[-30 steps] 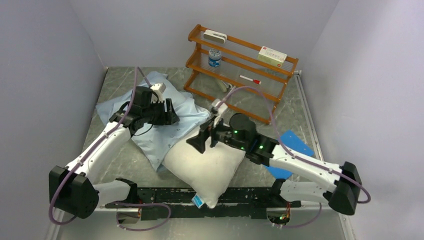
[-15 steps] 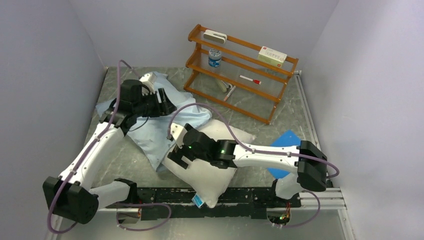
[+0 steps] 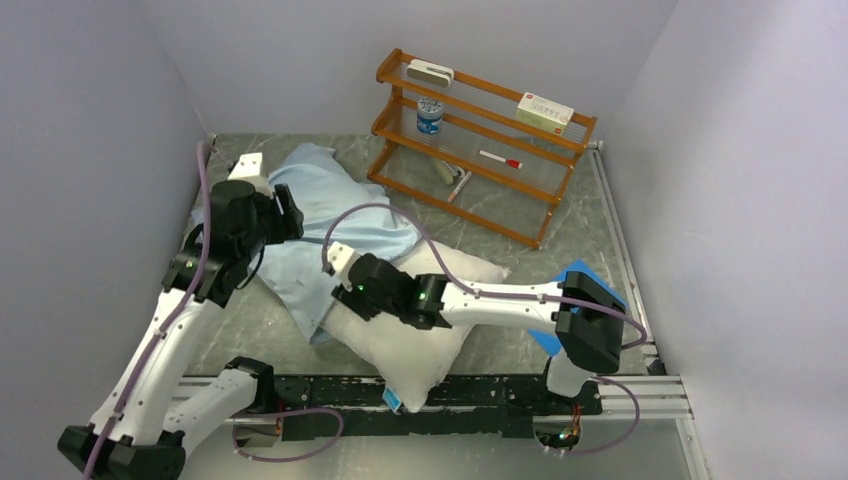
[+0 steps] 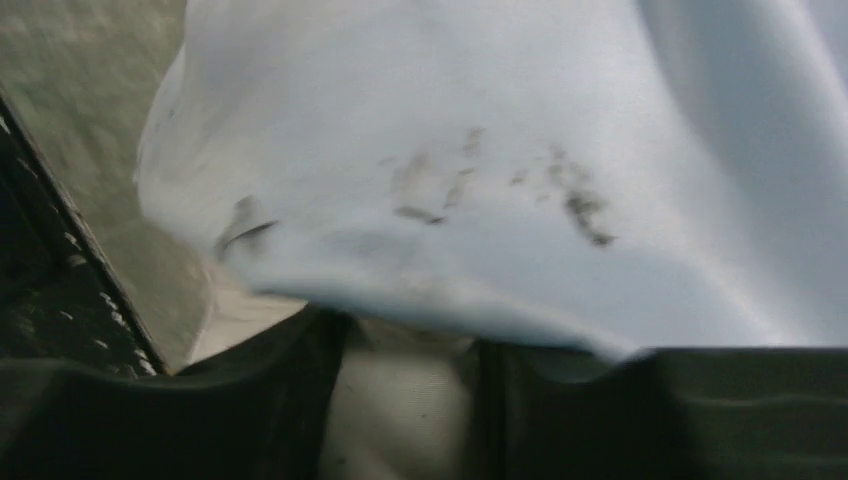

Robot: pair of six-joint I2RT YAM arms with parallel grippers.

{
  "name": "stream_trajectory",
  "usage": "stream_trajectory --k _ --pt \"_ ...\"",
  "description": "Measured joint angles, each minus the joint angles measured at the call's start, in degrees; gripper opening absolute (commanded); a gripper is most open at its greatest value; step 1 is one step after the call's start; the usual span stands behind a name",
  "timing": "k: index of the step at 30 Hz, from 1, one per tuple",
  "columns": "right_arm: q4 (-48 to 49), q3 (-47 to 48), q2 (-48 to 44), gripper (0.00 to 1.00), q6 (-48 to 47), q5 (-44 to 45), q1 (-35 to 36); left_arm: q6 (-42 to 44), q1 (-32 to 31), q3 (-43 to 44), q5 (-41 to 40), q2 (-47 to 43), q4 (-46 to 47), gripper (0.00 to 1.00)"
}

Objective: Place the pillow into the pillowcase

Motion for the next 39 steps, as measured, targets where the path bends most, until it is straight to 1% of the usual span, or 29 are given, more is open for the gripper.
stream_trajectory --k 1,2,8,12,16,19,22,25,28,32,36,39 --pt "-0.04 0.59 0.57 0.11 1.01 -1.27 -0.85 0.2 0.0 -0.87 -0.24 -1.03 -0.04 0.62" --pt "0.07 1.16 0.96 0.0 2.23 -2.86 -1.92 0.39 0.02 -1.68 -0.28 -1.99 -0.13 0.61" --pt "1.07 3.32 0.92 0.0 10.1 -14.19 -8.96 2.51 0.02 -2.25 1.64 -1.77 -0.57 0.63" --pt "6.12 3.34 -0.2 0.0 18.21 -22.67 -14.56 4.94 0.02 -2.25 4.85 -2.45 -0.72 0.61" --pt "14.73 3.08 -0.5 0.0 28.79 -28.92 -20.46 7.32 0.02 -2.27 7.61 -5.97 -0.2 0.58" --pt "20.83 2.78 -0.5 0.0 35.76 -30.45 -23.52 7.32 0.02 -3.63 8.28 -9.49 2.34 0.59" --pt "27.23 1.92 -0.24 0.0 42.93 -30.49 -26.14 5.51 0.02 -6.78 8.33 -11.96 4.0 0.59" --pt "32.65 1.03 1.2 0.0 49.86 -30.71 -28.65 4.28 0.02 -8.26 8.33 -10.95 3.96 0.59" --pt "36.13 0.42 3.19 0.0 55.8 -30.91 -31.61 3.08 0.02 -9.4 7.93 -9.03 3.93 0.56" --pt "38.49 0.42 5.11 0.0 60.5 -31.1 -34.47 1.18 0.02 -11.19 4.79 -8.66 3.76 0.54" --pt "39.12 0.42 5.33 0.0 62.4 -31.12 -35.91 0.37 0.02 -12.07 2.99 -9.11 3.96 0.62" --pt "39.32 0.37 5.33 0.0 62.58 -31.12 -36.13 1.01 0.02 -14.12 3.23 -9.73 5.6 0.63"
